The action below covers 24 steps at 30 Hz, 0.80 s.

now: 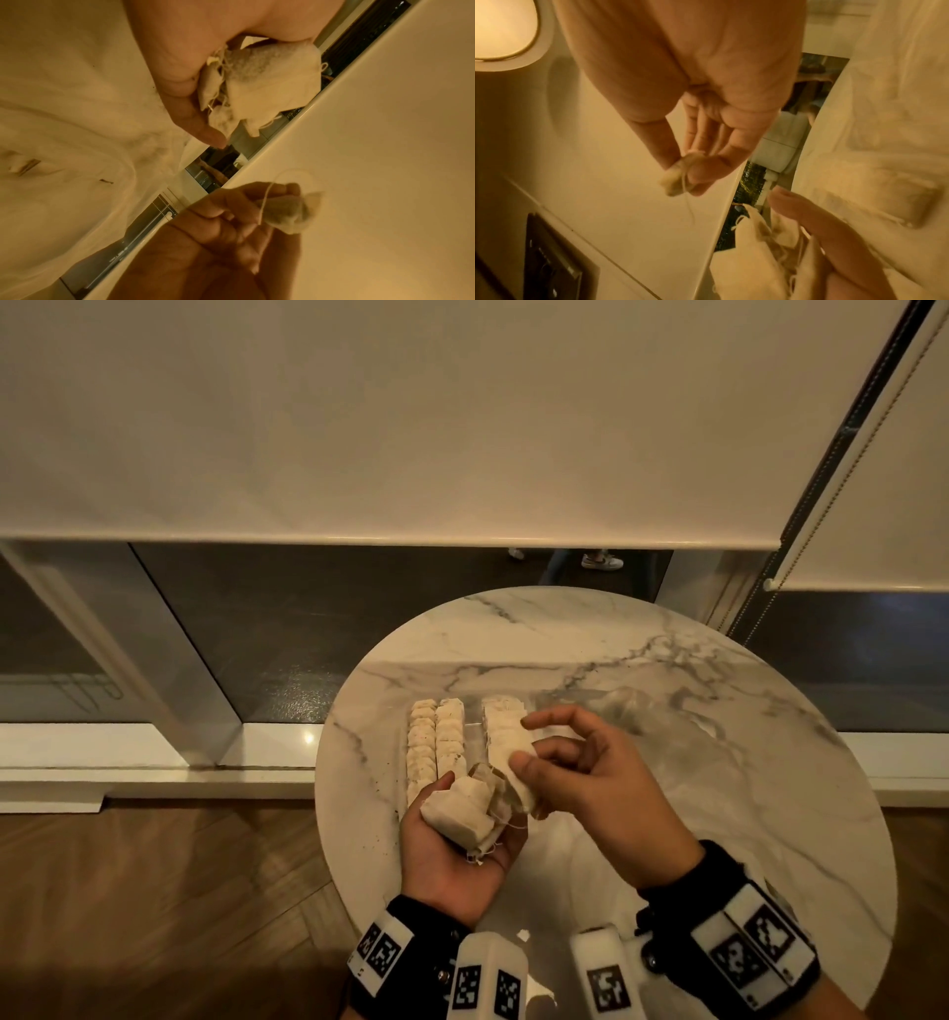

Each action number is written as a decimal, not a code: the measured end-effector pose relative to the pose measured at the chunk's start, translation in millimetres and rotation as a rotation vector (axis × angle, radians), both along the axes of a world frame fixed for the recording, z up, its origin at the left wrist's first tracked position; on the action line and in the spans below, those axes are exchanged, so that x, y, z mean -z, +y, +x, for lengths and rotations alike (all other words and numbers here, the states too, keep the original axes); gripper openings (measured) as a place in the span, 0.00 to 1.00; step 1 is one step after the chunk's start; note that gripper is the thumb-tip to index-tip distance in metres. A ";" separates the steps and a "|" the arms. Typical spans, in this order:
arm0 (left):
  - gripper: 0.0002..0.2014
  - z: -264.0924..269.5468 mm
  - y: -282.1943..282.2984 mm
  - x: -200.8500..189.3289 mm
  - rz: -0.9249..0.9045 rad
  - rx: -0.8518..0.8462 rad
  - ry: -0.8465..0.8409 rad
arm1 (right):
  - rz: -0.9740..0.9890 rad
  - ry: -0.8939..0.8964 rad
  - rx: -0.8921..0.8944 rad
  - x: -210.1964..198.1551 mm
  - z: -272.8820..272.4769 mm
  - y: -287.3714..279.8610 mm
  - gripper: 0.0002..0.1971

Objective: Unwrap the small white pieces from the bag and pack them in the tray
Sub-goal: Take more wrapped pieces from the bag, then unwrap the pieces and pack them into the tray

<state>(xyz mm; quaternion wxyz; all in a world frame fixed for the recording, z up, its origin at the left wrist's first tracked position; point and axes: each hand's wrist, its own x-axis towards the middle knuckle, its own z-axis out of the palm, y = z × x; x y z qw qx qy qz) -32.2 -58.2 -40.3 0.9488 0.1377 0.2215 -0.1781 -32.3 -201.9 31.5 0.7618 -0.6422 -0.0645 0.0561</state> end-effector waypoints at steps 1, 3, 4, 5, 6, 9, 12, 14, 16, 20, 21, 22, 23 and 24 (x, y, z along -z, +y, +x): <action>0.20 0.7 2.0 0.2 -0.013 -0.010 0.005 | 0.013 0.058 0.007 -0.8 4.4 -0.7 0.15; 0.20 1.9 6.8 0.0 -0.031 -0.049 0.014 | 0.049 0.124 0.020 -0.3 12.9 -1.5 0.17; 0.19 2.5 9.0 -0.9 -0.043 -0.070 0.011 | 0.054 0.135 0.018 -0.9 16.7 -1.4 0.16; 0.20 3.1 11.5 -1.2 -0.053 -0.091 0.015 | 0.043 0.137 0.012 -1.6 20.4 -1.3 0.15; 0.21 3.8 14.4 -1.1 -0.060 -0.110 0.017 | 0.018 0.132 0.005 -2.6 24.2 -1.1 0.14; 0.24 5.9 25.7 -0.7 -0.074 -0.144 0.022 | -0.167 0.058 0.041 -5.8 39.5 0.6 0.08; 0.23 6.6 36.3 -2.0 -0.071 -0.159 0.025 | -0.403 -0.044 0.071 -5.6 59.3 3.8 0.02; 0.20 7.5 42.8 -1.1 -0.067 -0.172 0.026 | -0.536 -0.089 0.048 -3.9 74.4 6.6 0.02; 0.18 8.2 47.6 -0.5 -0.074 -0.177 0.027 | -0.670 -0.125 0.018 -0.4 91.1 8.9 0.02; 0.16 8.0 55.8 -0.8 -0.094 -0.191 0.039 | -0.942 -0.131 -0.043 7.7 128.4 17.1 0.04; 0.16 8.1 57.5 -0.4 -0.099 -0.196 0.042 | -0.978 -0.107 -0.069 9.8 137.8 20.2 0.06; 0.16 8.9 59.2 0.8 -0.102 -0.201 0.044 | -1.002 -0.075 -0.096 12.1 147.3 24.0 0.08; 0.16 9.4 60.8 2.3 -0.105 -0.203 0.048 | -1.022 -0.039 -0.120 15.1 155.5 27.7 0.10; 0.16 10.2 62.6 4.0 -0.112 -0.206 0.053 | -1.051 -0.006 -0.147 18.5 163.8 32.1 0.11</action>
